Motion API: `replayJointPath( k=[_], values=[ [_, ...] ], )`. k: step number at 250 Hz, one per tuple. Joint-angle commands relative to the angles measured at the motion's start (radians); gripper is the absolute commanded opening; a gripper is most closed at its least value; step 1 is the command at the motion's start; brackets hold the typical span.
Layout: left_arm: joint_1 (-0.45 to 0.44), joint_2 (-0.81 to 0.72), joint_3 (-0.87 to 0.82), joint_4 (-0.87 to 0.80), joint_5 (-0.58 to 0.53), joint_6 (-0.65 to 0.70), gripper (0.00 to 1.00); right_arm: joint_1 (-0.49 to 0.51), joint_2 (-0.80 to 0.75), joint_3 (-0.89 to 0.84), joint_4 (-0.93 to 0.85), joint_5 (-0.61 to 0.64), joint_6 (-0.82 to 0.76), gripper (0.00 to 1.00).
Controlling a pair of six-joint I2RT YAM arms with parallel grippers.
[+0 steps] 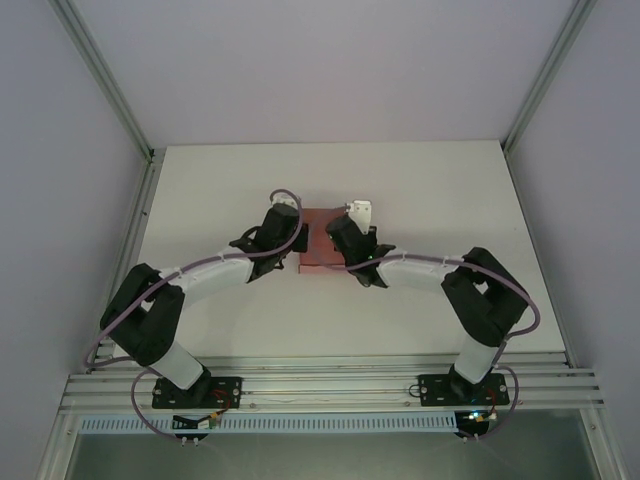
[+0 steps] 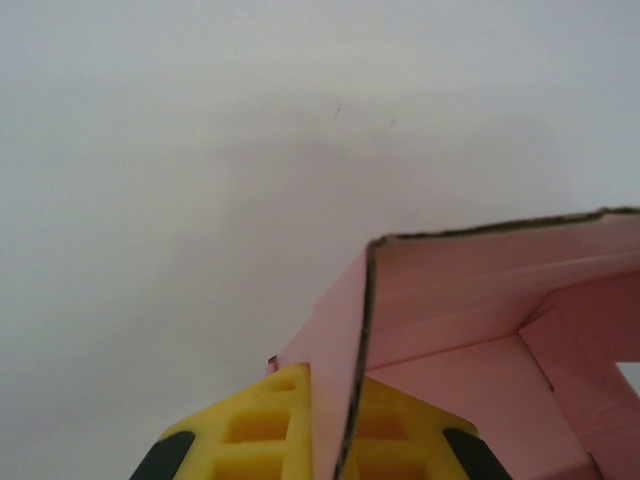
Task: Assemble paper box
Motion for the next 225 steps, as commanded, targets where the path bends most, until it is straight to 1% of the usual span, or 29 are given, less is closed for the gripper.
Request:
replayJointPath(
  k=[1, 7, 20, 48, 73, 89, 109, 126, 145, 160, 173, 188, 203, 210, 219, 225],
  values=[
    [-0.082, -0.02, -0.056, 0.099, 0.14, -0.055, 0.0, 0.083, 0.008, -0.093, 0.202, -0.056, -0.064, 0.05],
    [-0.082, -0.022, -0.068, 0.117, 0.151, -0.087, 0.0, 0.091, 0.011, -0.106, 0.224, -0.027, -0.068, 0.05],
    [-0.087, -0.023, -0.093, 0.149, 0.172, -0.119, 0.0, 0.098, 0.012, -0.119, 0.233, -0.023, -0.062, 0.05],
    [-0.099, -0.025, -0.138, 0.177, 0.112, -0.16, 0.0, 0.115, 0.014, -0.133, 0.242, -0.026, -0.059, 0.05],
    [-0.104, -0.022, -0.139, 0.195, 0.115, -0.193, 0.0, 0.131, 0.023, -0.137, 0.255, -0.026, -0.063, 0.05],
    [-0.117, -0.029, -0.149, 0.222, 0.134, -0.187, 0.0, 0.139, 0.02, -0.146, 0.27, -0.015, -0.07, 0.05],
    [-0.138, -0.046, -0.199, 0.27, 0.098, -0.173, 0.0, 0.153, 0.012, -0.178, 0.305, 0.005, -0.072, 0.04],
    [-0.143, -0.06, -0.233, 0.278, 0.082, -0.161, 0.0, 0.161, 0.012, -0.203, 0.338, 0.017, -0.086, 0.04],
    [-0.144, -0.089, -0.253, 0.266, 0.097, -0.138, 0.05, 0.165, 0.006, -0.223, 0.354, 0.047, -0.106, 0.04],
    [-0.144, -0.122, -0.271, 0.25, 0.104, -0.129, 0.06, 0.171, -0.006, -0.241, 0.359, 0.081, -0.112, 0.04],
    [-0.143, -0.156, -0.285, 0.229, 0.095, -0.131, 0.1, 0.175, -0.012, -0.266, 0.391, 0.092, -0.118, 0.04],
    [-0.145, -0.199, -0.304, 0.208, 0.104, -0.122, 0.16, 0.178, -0.008, -0.293, 0.425, 0.093, -0.131, 0.04],
    [-0.145, -0.24, -0.316, 0.171, 0.09, -0.125, 0.22, 0.186, 0.009, -0.312, 0.474, 0.094, -0.15, 0.04],
    [-0.145, -0.258, -0.318, 0.149, 0.088, -0.124, 0.26, 0.19, 0.018, -0.319, 0.495, 0.094, -0.174, 0.04],
    [-0.145, -0.282, -0.32, 0.118, 0.086, -0.128, 0.28, 0.199, 0.031, -0.327, 0.523, 0.099, -0.211, 0.03],
    [-0.145, -0.297, -0.326, 0.102, 0.086, -0.129, 0.34, 0.204, 0.037, -0.332, 0.541, 0.118, -0.232, 0.03]
  ],
)
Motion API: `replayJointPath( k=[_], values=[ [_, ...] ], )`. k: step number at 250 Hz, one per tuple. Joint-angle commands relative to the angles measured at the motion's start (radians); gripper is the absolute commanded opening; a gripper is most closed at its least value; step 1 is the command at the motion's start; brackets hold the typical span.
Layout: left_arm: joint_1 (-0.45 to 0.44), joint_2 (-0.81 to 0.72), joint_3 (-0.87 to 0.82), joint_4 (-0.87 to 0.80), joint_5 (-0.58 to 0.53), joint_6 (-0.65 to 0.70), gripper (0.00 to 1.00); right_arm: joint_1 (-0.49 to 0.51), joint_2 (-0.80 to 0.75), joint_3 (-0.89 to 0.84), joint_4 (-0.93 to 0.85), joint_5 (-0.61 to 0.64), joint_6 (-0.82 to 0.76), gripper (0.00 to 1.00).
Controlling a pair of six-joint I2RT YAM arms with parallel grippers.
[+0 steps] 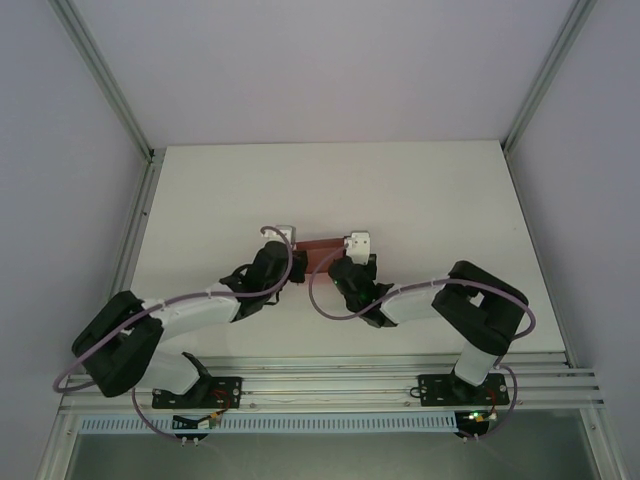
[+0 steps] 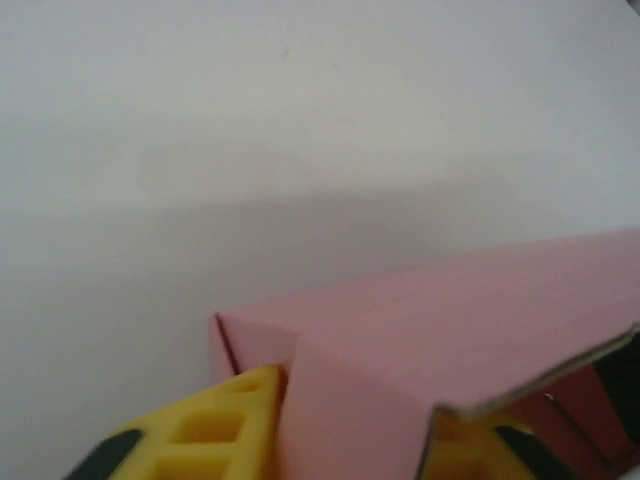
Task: Assemble paper box
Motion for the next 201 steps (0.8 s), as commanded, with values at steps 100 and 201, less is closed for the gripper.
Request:
replayJointPath(
  k=[100, 201],
  values=[
    [-0.028, -0.487, 0.014, -0.493, 0.024, -0.121, 1.0, 0.062, 0.04, -0.103, 0.158, -0.064, -0.171, 0.04],
    [0.167, -0.105, 0.333, -0.762, 0.153, -0.39, 1.0, 0.071, 0.025, -0.126, 0.099, -0.124, -0.176, 0.09]
  ],
)
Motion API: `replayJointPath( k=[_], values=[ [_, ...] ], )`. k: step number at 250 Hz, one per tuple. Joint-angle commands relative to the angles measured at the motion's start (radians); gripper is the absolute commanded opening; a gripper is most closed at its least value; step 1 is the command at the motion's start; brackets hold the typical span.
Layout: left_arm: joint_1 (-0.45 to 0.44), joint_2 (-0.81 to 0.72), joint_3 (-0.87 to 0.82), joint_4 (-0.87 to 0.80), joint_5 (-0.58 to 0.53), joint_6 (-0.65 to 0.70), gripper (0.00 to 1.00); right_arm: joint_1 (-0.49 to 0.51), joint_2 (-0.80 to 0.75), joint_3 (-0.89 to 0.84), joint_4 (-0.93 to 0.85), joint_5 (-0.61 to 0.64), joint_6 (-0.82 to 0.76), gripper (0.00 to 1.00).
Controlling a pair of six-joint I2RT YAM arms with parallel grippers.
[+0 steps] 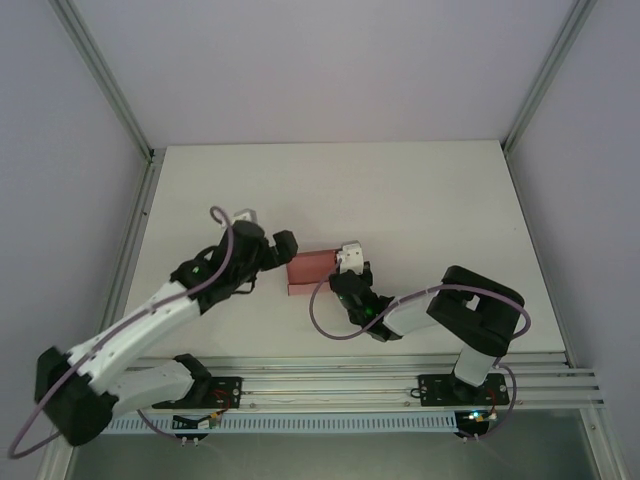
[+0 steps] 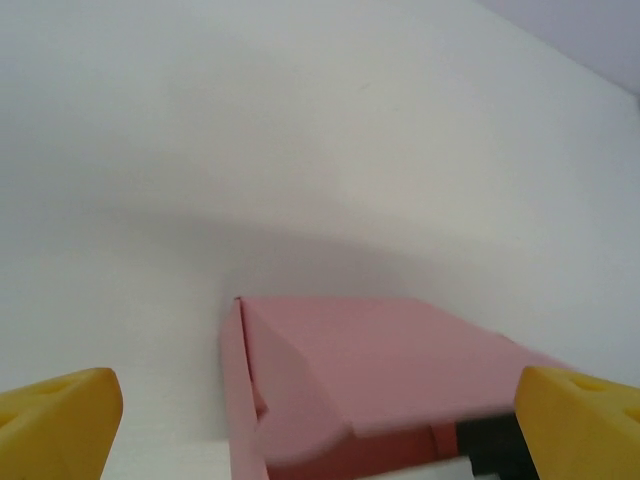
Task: Assemble paper box
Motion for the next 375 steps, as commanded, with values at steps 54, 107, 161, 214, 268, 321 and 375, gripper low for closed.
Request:
replayJointPath(
  k=[54, 107, 161, 214, 268, 321, 375],
  values=[
    [0.054, 0.209, -0.019, -0.002, 0.178, -0.065, 1.0, 0.025, 0.006, -0.031, -0.141, -0.072, 0.0, 0.13],
    [0.054, 0.2, -0.082, 0.032, 0.162, -0.07, 0.97, 0.039, -0.086, -0.015, -0.349, -0.123, 0.063, 0.28],
    [0.054, 0.214, -0.139, 0.108, 0.2, -0.061, 0.93, 0.038, -0.33, -0.019, -0.751, -0.297, 0.2, 0.63],
    [0.053, 0.287, -0.153, 0.167, 0.241, -0.039, 0.78, 0.037, -0.584, -0.025, -1.09, -0.547, 0.217, 1.0],
    [0.054, 0.328, -0.162, 0.21, 0.293, -0.003, 0.66, -0.056, -0.753, -0.007, -1.106, -0.604, 0.3, 1.0],
    [0.054, 0.334, -0.168, 0.22, 0.288, 0.034, 0.56, -0.302, -0.512, 0.157, -1.143, -0.857, 0.397, 1.0],
    [0.052, 0.34, -0.168, 0.202, 0.262, 0.074, 0.53, -0.346, -0.231, 0.364, -1.258, -0.859, 0.261, 1.0]
  ],
)
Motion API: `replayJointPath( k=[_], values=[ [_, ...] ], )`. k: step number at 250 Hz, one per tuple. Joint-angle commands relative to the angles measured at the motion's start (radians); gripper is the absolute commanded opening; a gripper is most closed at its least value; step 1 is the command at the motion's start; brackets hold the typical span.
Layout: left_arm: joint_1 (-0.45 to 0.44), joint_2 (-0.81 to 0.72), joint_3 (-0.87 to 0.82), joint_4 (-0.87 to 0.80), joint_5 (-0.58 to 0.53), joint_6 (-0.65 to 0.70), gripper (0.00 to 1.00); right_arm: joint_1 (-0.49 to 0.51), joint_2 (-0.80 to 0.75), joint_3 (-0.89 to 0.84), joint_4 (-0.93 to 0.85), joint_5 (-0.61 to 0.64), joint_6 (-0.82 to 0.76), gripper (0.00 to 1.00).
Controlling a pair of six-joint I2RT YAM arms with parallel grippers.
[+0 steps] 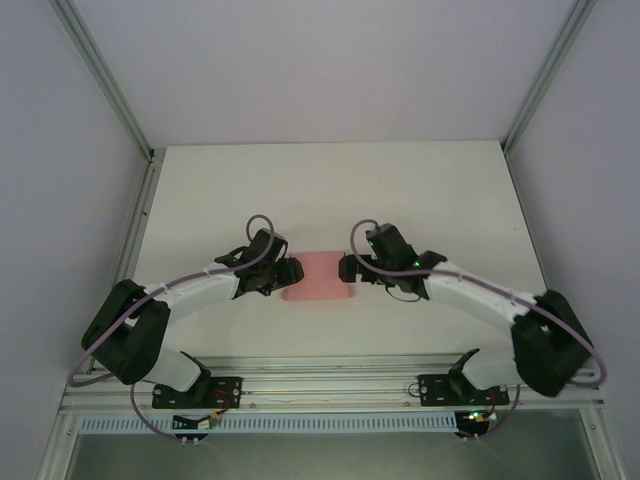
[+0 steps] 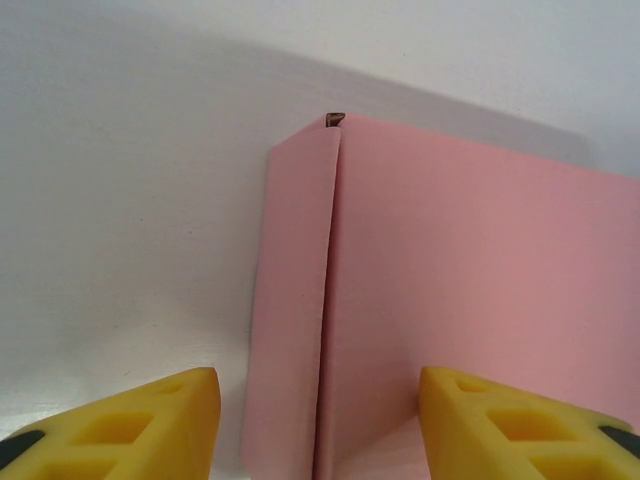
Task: Assemble paper box
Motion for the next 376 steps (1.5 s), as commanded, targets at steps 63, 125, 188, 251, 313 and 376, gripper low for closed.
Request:
replayJointPath(
  k=[63, 125, 188, 251, 313, 376],
  values=[
    [0.001, 0.03, -0.023, -0.012, -0.004, 0.064, 0.53, -0.005, 0.279, 0.167, -0.125, -0.172, -0.142, 0.9],
    [0.002, 0.029, -0.012, -0.003, 0.031, 0.084, 0.52, -0.005, 0.38, 0.155, -0.131, -0.193, -0.111, 0.79],
    [0.008, -0.053, 0.047, -0.056, 0.009, 0.109, 0.64, -0.02, 0.276, 0.146, -0.093, -0.18, -0.108, 0.89],
    [0.073, -0.033, 0.029, -0.007, 0.065, 0.123, 0.74, -0.049, 0.245, 0.126, -0.024, -0.25, -0.069, 0.97],
    [0.171, 0.043, -0.024, 0.103, 0.198, 0.162, 0.6, -0.093, 0.228, 0.076, 0.08, -0.313, 0.025, 1.0],
    [0.203, 0.047, -0.15, 0.287, 0.314, 0.129, 0.46, -0.107, 0.267, 0.048, 0.162, -0.384, 0.103, 1.0]
  ],
)
